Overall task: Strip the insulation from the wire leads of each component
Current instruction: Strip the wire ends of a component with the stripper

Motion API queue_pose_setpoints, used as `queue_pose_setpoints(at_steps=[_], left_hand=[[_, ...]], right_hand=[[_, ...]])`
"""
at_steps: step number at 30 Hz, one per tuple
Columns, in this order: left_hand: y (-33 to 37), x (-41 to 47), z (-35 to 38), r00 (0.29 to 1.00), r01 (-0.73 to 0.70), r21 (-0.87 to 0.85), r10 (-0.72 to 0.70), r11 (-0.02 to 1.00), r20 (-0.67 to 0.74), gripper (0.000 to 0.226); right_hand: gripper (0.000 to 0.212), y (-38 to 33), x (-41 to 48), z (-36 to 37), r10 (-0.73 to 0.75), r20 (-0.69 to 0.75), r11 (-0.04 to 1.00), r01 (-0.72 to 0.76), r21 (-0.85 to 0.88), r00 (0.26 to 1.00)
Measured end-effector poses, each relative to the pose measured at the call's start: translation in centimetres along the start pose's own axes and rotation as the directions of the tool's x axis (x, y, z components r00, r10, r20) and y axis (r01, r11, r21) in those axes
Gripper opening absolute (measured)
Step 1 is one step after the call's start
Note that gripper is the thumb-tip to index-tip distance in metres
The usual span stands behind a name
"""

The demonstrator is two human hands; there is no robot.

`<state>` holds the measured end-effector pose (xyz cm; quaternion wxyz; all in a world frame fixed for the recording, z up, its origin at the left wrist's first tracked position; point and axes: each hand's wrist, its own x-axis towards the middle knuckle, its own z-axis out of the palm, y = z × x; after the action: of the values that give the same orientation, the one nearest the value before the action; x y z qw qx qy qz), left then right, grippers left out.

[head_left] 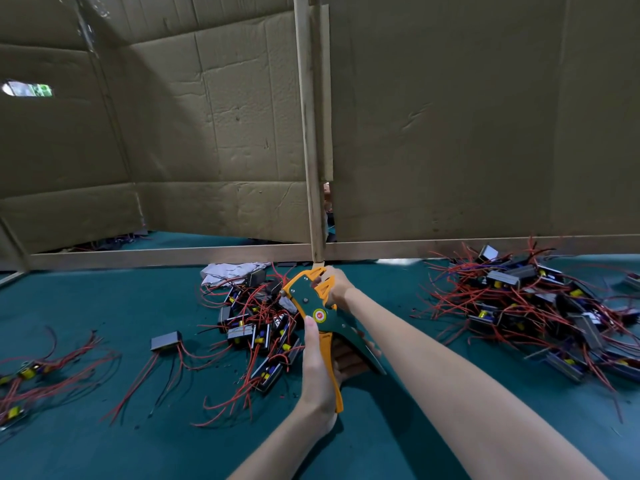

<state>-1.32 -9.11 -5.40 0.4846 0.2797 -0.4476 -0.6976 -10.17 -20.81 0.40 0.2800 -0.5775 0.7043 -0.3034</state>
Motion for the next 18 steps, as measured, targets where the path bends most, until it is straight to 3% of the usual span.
queue_pose_setpoints(at_steps=[1,3,4,6,7,8,11,13,15,18], left_hand=[[0.0,0.1,0.0,0.998,-0.015,0.001,0.015,1.0,-0.067,0.077],[0.3,-0.3,0.2,0.998,-0.02,-0.005,0.019,1.0,-0.067,0.076],[0.5,-0.5,0.3,0.998,-0.024,0.01,0.025,1.0,-0.059,0.077],[0.1,-0.2,0.1,0.997,-0.039,0.027,0.041,0.999,-0.067,0.081],[0.3,-0.3,0.2,0.996,-0.043,0.032,0.046,0.999,-0.072,0.082],[0.4,-0.3,0.1,0.997,-0.038,0.041,0.04,0.998,-0.061,0.082],[0.2,-0.3,0.0,0.997,-0.051,0.062,0.055,0.997,-0.058,0.081],[0.2,-0.4,0.1,0.997,-0.047,0.072,0.051,0.996,-0.062,0.082],[0.1,-0.3,0.0,0.997,-0.051,0.059,0.054,0.997,-0.062,0.084],[0.2,-0.4,0.1,0.998,-0.033,0.056,0.036,0.998,-0.055,0.085]], right_hand=[[0.01,0.2,0.1,-0.1,-0.019,-0.117,0.996,0.009,-0.087,0.993],[0.009,0.3,-0.1,-0.6,-0.075,-0.371,0.997,0.066,-0.037,0.926],[0.012,0.1,-0.4,-1.0,-0.101,-0.512,0.992,0.126,0.015,0.853],[0.014,-0.1,-0.9,-2.1,-0.18,-0.711,0.979,0.191,-0.065,0.68],[0.015,-0.2,-1.2,-2.9,-0.213,-0.758,0.972,0.216,-0.098,0.616],[0.017,-0.3,-1.5,-3.7,-0.228,-0.767,0.962,0.262,-0.081,0.6],[0.02,-0.3,-2.8,-6.3,-0.16,-0.688,0.899,0.393,0.195,0.708],[0.022,0.7,-3.7,-7.9,-0.106,-0.639,0.906,0.339,0.254,0.762],[0.023,2.6,-4.7,-9.2,-0.071,-0.545,0.946,0.23,0.229,0.835],[0.012,6.4,-7.2,-10.0,-0.066,-0.263,0.997,0.052,-0.057,0.963]])
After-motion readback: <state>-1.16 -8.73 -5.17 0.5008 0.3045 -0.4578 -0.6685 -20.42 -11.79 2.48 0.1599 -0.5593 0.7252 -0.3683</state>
